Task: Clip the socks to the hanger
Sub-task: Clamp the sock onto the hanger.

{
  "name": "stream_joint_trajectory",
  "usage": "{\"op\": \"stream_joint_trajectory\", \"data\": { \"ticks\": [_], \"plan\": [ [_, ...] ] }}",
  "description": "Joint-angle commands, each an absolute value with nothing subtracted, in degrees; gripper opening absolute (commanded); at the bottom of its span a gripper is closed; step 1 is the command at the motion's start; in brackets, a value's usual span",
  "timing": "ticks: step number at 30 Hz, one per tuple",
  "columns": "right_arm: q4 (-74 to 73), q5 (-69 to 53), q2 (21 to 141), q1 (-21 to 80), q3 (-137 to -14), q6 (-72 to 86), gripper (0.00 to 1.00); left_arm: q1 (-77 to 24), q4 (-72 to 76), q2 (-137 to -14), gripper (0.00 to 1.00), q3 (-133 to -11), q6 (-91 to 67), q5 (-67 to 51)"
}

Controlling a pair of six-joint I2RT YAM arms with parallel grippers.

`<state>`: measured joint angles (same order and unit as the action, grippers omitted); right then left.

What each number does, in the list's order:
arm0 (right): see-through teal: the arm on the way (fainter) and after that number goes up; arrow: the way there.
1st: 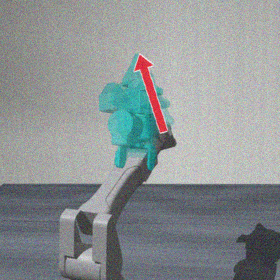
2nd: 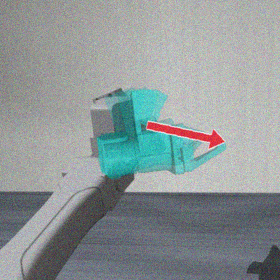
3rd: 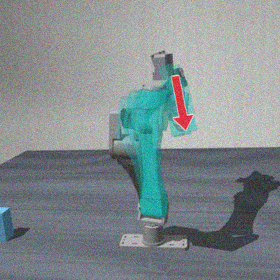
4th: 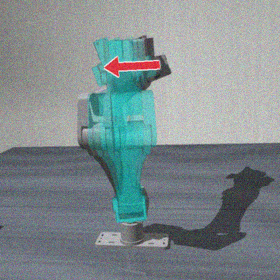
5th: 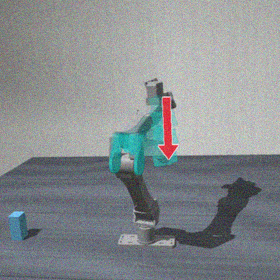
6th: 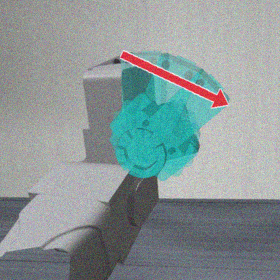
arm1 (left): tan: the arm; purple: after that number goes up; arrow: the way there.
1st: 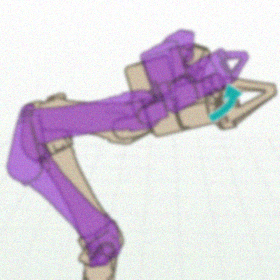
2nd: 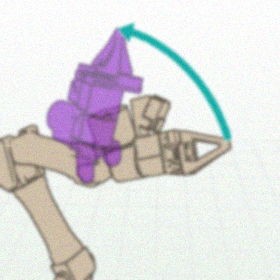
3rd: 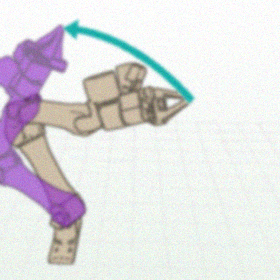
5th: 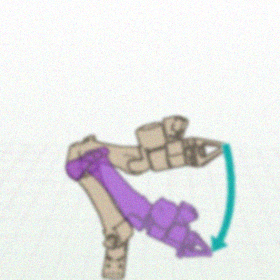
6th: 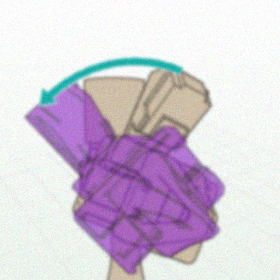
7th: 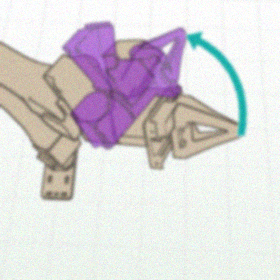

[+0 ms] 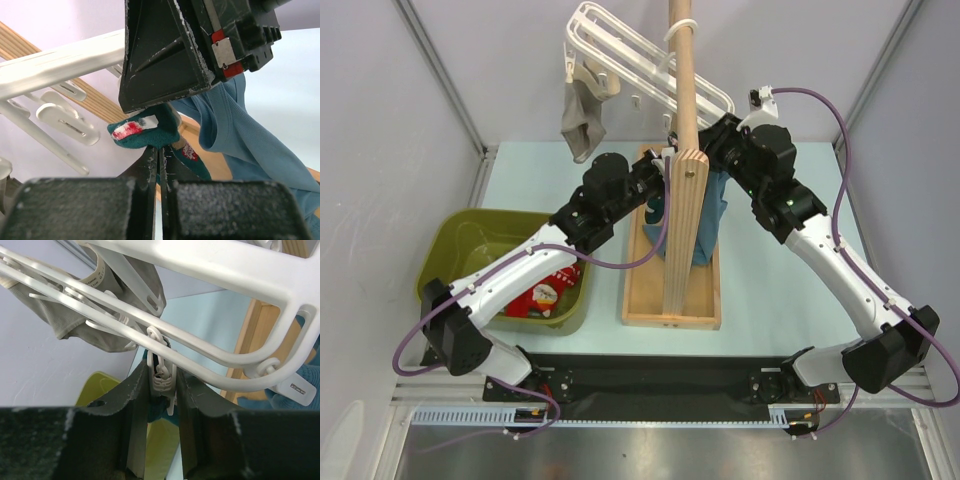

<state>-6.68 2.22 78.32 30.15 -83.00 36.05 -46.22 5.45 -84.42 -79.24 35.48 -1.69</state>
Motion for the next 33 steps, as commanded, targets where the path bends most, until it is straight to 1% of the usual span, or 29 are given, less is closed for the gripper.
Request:
{"op": "stream_joint_trajectory", "data": {
  "ticks": [1, 2, 3, 4, 5, 10, 11, 13, 14, 15, 16, 17, 18, 20, 21, 23, 26, 29, 33],
  "plan": [
    [-9.67, -0.61, 78.66, 30.32, -83.23, 35.86, 0.30, -47.29, 7.56, -83.58, 0.00, -78.93, 36.12, -2.90],
    [-9.75, -0.88, 78.66, 30.15, -83.32, 35.86, 0.33, -47.29, 7.56, -83.58, 0.00, -78.93, 36.04, -2.90],
    [-9.76, -1.05, 78.75, 30.06, -83.49, 36.03, 0.41, -47.37, 7.65, -83.58, 0.00, -79.01, 35.69, -2.90],
    [-9.84, -1.05, 78.84, 29.88, -83.58, 35.95, 0.46, -47.29, 7.65, -83.58, 0.00, -79.01, 35.51, -2.99],
    [-9.93, -1.23, 78.92, 29.88, -83.93, 36.03, 0.56, -47.29, 7.65, -83.67, 0.00, -79.01, 35.33, -3.25],
    [-10.46, -1.32, 78.93, 29.62, -84.90, 35.86, 0.68, -47.37, 7.38, -83.93, 0.00, -79.10, 34.72, -2.99],
    [-10.63, -1.23, 78.75, 29.62, -84.90, 35.86, 0.72, -47.37, 7.30, -83.94, 0.00, -79.19, 34.72, -2.99],
    [-10.98, -1.23, 78.49, 29.53, -84.90, 35.86, 0.77, -47.37, 6.95, -84.20, 0.00, -79.45, 34.72, -2.20],
    [-11.25, -1.32, 78.31, 29.44, -84.82, 35.86, 0.82, -47.37, 6.60, -84.20, 0.01, -79.63, 34.11, -1.68],
    [-11.42, -1.32, 77.79, 29.44, -84.81, 35.86, 0.84, -47.37, 6.42, -84.20, 0.12, -79.89, 33.75, -0.97],
    [-11.69, -1.58, 77.44, 29.27, -84.73, 35.95, 0.87, -47.37, 6.33, -84.20, 0.21, -79.81, 33.31, -0.53],
    [-12.12, -1.76, 77.08, 29.09, -84.64, 35.95, 0.93, -47.29, 6.42, -84.03, 0.38, -79.54, 32.79, -0.18],
    [-12.30, -1.93, 76.21, 29.09, -84.55, 36.03, 0.96, -47.37, 6.42, -83.68, 0.46, -78.84, 32.35, -0.09],
    [-13.35, -2.11, 75.33, 28.83, -84.46, 35.86, 0.99, -47.02, 6.50, -83.06, 0.61, -78.05, 30.34, -0.09],
    [-13.62, -2.28, 74.89, 28.48, -84.38, 35.77, 1.00, -46.59, 6.16, -82.62, 0.86, -77.18, 29.80, -0.09],
    [-14.50, -3.25, 73.74, 27.86, -84.55, 35.60, 1.00, -46.14, 6.59, -81.30, 0.91, -75.68, 27.87, -0.96],
    [-15.81, -4.74, 72.51, 26.55, -84.20, 35.51, 1.00, -45.00, 6.94, -78.94, 0.91, -72.96, 25.50, -1.85],
    [-16.08, -5.18, 70.85, 25.05, -82.89, 34.98, 1.00, -42.90, 7.91, -75.25, 0.91, -68.22, 22.78, -2.02],
    [-16.08, -6.59, 69.00, 22.77, -81.13, 34.28, 0.96, -39.30, 8.53, -69.80, 0.85, -62.94, 17.50, -4.21]
  ]
}}
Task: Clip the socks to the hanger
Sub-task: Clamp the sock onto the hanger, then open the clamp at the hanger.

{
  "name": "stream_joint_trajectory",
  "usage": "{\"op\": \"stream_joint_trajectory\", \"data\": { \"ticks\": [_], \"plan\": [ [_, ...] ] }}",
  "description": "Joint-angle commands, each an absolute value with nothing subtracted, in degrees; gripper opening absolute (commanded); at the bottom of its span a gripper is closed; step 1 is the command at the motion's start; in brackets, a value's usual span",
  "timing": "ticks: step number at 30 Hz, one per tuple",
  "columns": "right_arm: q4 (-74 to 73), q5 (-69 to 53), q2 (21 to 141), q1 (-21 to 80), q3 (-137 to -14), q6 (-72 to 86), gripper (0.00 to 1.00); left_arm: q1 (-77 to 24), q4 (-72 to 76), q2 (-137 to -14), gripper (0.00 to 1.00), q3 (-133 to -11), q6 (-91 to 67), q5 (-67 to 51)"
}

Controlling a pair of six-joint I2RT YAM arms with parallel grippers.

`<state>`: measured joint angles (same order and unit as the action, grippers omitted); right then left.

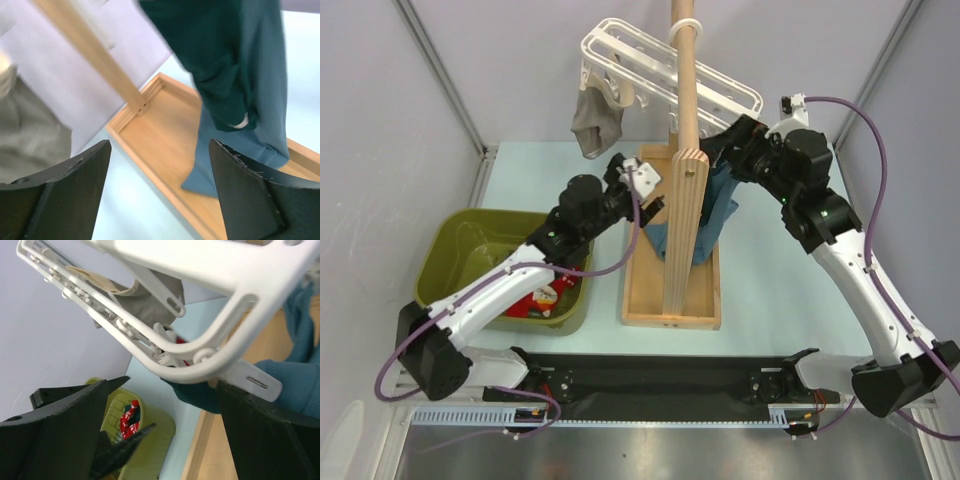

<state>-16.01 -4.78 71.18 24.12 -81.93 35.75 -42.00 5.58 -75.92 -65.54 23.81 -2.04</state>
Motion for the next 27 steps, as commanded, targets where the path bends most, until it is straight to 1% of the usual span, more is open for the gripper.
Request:
{"op": "stream_joint_trajectory", "data": {
  "ticks": [1, 4, 5, 7, 8, 10, 11, 12, 14, 16, 17, 18, 19, 20, 23, 26, 27],
  "plan": [
    [-16.08, -7.37, 68.65, 22.33, -80.95, 33.58, 0.94, -38.42, 8.35, -68.48, 0.83, -62.23, 16.10, -5.09],
    [-15.91, -9.13, 66.89, 21.18, -79.63, 31.91, 0.82, -34.81, 7.82, -64.17, 0.76, -60.12, 8.90, -9.30],
    [-15.47, -10.10, 65.93, 20.75, -79.19, 31.73, 0.77, -34.02, 7.47, -63.46, 0.71, -59.94, 5.66, -10.71],
    [-14.60, -13.07, 65.22, 20.57, -78.23, 31.55, 0.73, -32.70, 7.64, -62.32, 0.64, -60.12, 2.56, -14.49],
    [-14.07, -14.40, 64.87, 20.48, -78.05, 31.55, 0.68, -32.43, 8.17, -62.05, 0.57, -60.20, -0.50, -15.02],
    [-12.84, -16.95, 63.90, 20.57, -77.70, 31.64, 0.63, -32.34, 11.59, -62.66, 0.54, -60.47, -4.03, -17.92],
    [-13.01, -16.88, 63.64, 20.57, -77.87, 32.51, 0.53, -32.34, 12.91, -63.19, 0.51, -61.08, -6.65, -19.76],
    [-13.18, -16.79, 63.46, 20.57, -78.13, 33.04, 0.46, -32.43, 15.88, -63.89, 0.50, -61.69, -7.81, -21.25],
    [-13.01, -16.53, 62.93, 20.57, -78.40, 34.27, 0.34, -32.43, 18.01, -67.14, 0.48, -63.19, -10.79, -22.76],
    [-12.66, -15.21, 62.67, 20.83, -78.31, 34.80, 0.34, -32.52, 19.07, -70.04, 0.45, -66.70, -10.73, -23.11],
    [-12.57, -14.86, 62.75, 20.92, -78.31, 35.07, 0.34, -32.87, 18.99, -72.49, 0.43, -67.93, -10.11, -20.94],
    [-12.48, -14.33, 62.75, 20.92, -78.31, 35.50, 0.34, -34.44, 18.98, -73.38, 0.44, -69.77, -8.98, -18.39],
    [-12.05, -14.33, 62.93, 21.00, -78.31, 35.77, 0.36, -35.58, 19.68, -74.08, 0.45, -70.13, -4.88, -14.45],
    [-11.61, -14.24, 62.93, 20.92, -78.22, 36.03, 0.37, -36.81, 20.64, -75.31, 0.52, -70.22, -2.92, -11.89],
    [-9.85, -15.20, 63.63, 20.92, -78.57, 36.56, 0.39, -39.81, 25.04, -77.51, 0.57, -70.75, -0.18, -5.83],
    [-9.58, -16.08, 64.07, 20.92, -79.45, 36.21, 0.39, -40.34, 30.04, -80.33, 0.57, -69.97, 2.45, -2.82],
    [-9.41, -16.17, 63.81, 20.83, -79.45, 35.95, 0.39, -40.34, 33.71, -81.46, 0.56, -69.61, 2.81, -2.29]
  ]
}}
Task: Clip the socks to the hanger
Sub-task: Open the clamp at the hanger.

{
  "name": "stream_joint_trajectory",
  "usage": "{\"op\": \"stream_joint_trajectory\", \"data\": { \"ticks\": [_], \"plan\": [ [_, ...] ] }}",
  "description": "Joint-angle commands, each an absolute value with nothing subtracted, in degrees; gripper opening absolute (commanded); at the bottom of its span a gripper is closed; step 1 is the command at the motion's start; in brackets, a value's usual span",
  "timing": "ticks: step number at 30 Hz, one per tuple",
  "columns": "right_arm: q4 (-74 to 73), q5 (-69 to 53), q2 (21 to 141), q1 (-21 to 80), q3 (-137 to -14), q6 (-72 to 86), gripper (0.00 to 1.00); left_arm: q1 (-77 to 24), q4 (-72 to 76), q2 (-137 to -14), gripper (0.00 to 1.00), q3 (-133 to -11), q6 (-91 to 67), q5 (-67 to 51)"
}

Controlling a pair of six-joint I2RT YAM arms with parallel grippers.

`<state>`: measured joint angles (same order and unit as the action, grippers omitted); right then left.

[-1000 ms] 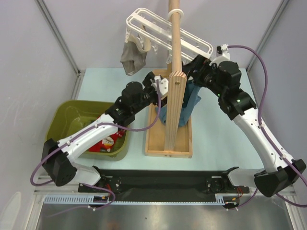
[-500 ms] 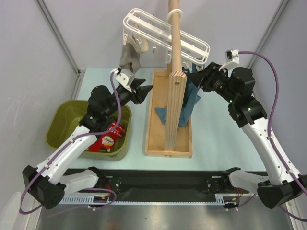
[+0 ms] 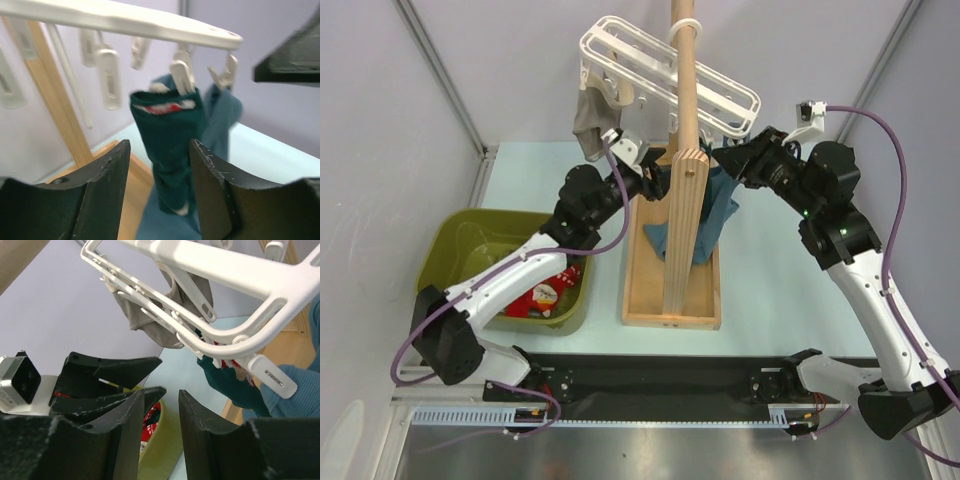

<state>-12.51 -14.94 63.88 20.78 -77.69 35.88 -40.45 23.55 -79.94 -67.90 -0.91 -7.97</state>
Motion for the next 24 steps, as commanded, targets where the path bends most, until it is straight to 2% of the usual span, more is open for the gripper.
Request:
{"op": "stream_joint_trajectory", "data": {
  "ticks": [1, 9, 24],
  "plan": [
    [-9.32, -16.08, 63.63, 20.83, -79.28, 35.51, 0.40, -40.34, 34.97, -82.08, 0.56, -69.61, 2.81, -1.42],
    [-6.95, -17.48, 61.08, 18.29, -76.20, 35.77, 0.41, -40.78, 38.14, -87.89, 0.53, -74.35, 4.22, 2.63],
    [-4.75, -20.83, 60.21, 17.84, -75.32, 37.27, 0.40, -41.66, 40.87, -91.14, 0.45, -77.17, 9.23, 5.89]
  ]
}}
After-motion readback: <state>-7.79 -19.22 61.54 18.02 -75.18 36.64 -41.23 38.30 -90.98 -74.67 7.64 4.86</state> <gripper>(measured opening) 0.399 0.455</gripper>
